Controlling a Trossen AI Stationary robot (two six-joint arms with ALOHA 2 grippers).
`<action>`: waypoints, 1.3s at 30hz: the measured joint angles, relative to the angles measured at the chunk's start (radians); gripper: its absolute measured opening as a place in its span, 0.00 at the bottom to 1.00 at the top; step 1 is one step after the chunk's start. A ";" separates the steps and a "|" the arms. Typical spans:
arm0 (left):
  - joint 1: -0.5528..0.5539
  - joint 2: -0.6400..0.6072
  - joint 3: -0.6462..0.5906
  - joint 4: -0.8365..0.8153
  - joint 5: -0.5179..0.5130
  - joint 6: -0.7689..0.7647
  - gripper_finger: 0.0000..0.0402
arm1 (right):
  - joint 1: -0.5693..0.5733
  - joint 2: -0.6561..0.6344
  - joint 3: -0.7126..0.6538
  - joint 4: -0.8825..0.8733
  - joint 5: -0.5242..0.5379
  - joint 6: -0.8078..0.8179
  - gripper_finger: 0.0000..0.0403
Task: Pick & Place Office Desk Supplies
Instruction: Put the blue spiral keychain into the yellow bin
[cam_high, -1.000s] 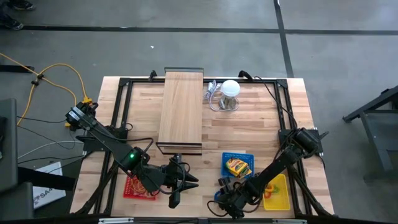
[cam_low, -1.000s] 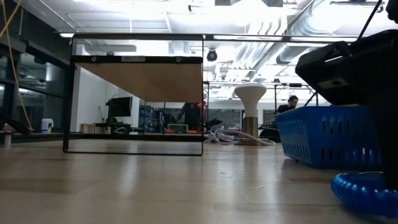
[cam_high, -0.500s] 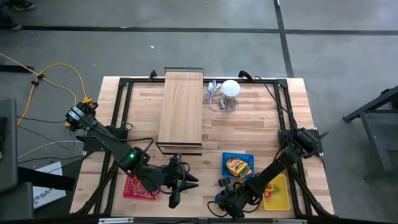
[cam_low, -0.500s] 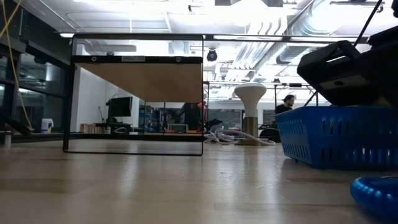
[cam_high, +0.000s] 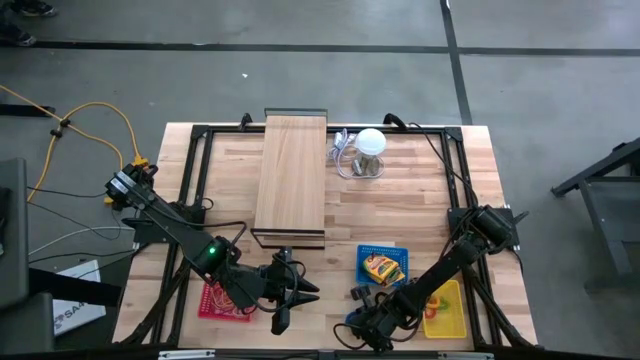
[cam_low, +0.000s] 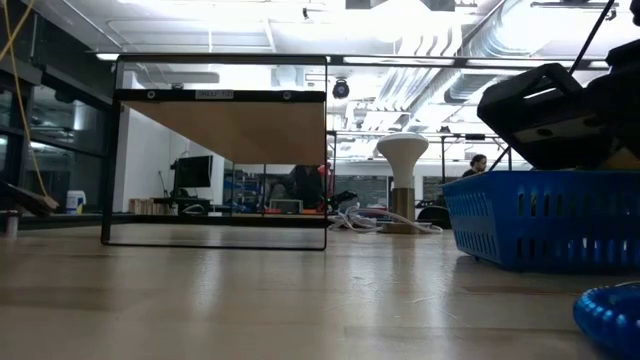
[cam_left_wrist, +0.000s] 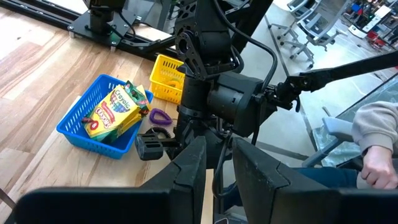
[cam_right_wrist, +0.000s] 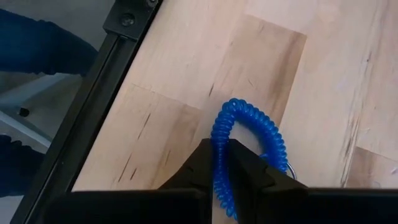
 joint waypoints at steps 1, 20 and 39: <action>0.000 0.000 0.000 0.000 0.000 0.000 0.19 | 0.000 -0.004 -0.001 0.000 0.000 -0.011 0.05; 0.000 0.000 0.000 0.000 0.000 0.000 0.19 | 0.022 -0.151 -0.003 -0.063 0.086 -0.037 0.05; 0.000 0.000 0.000 0.021 0.000 0.000 0.19 | 0.271 -0.319 0.000 -0.538 0.250 0.492 0.05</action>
